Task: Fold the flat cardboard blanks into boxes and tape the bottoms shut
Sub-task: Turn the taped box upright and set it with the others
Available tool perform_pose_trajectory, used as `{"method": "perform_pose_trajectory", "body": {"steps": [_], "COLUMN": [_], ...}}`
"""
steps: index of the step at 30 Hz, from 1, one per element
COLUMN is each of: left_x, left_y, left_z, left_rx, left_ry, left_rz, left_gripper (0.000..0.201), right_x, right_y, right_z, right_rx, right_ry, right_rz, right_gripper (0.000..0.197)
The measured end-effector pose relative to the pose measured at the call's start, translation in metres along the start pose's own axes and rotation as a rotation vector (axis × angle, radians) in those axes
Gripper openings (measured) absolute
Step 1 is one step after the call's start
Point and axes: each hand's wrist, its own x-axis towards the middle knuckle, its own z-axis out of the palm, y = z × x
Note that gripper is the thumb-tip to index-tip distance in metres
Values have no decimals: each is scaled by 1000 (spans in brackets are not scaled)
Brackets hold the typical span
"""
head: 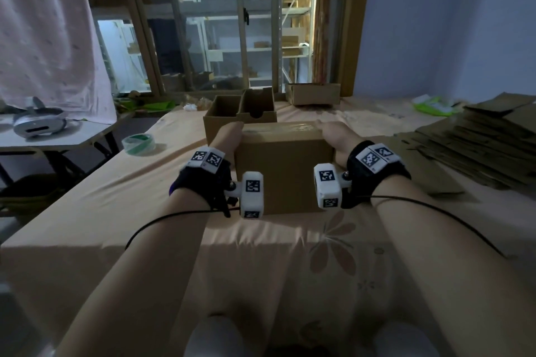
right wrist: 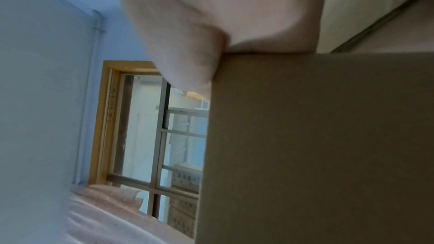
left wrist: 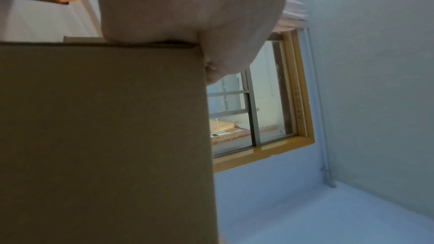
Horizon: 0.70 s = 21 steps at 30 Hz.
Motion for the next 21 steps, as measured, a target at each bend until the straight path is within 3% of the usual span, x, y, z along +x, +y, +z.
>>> {"method": "perform_pose_trajectory", "body": {"steps": [6, 11, 16, 21], "left_x": [-5, -8, -10, -7], "left_y": [-12, -14, -14, -14], "left_z": [-5, -4, -2, -2], "left_rx": [-140, -184, -160, -95], "left_ry": [-66, -67, -77, -57], "left_rz": [-53, -37, -16, -9], "left_gripper": [24, 27, 43, 24], "right_x": [5, 0, 0, 13], "right_y": [3, 3, 4, 6], "right_z": [-7, -10, -10, -5], "right_rx": [61, 108, 56, -82], "right_ry": [-17, -70, -71, -54], "right_rz": [41, 72, 48, -39], "right_gripper": [29, 26, 26, 70]}}
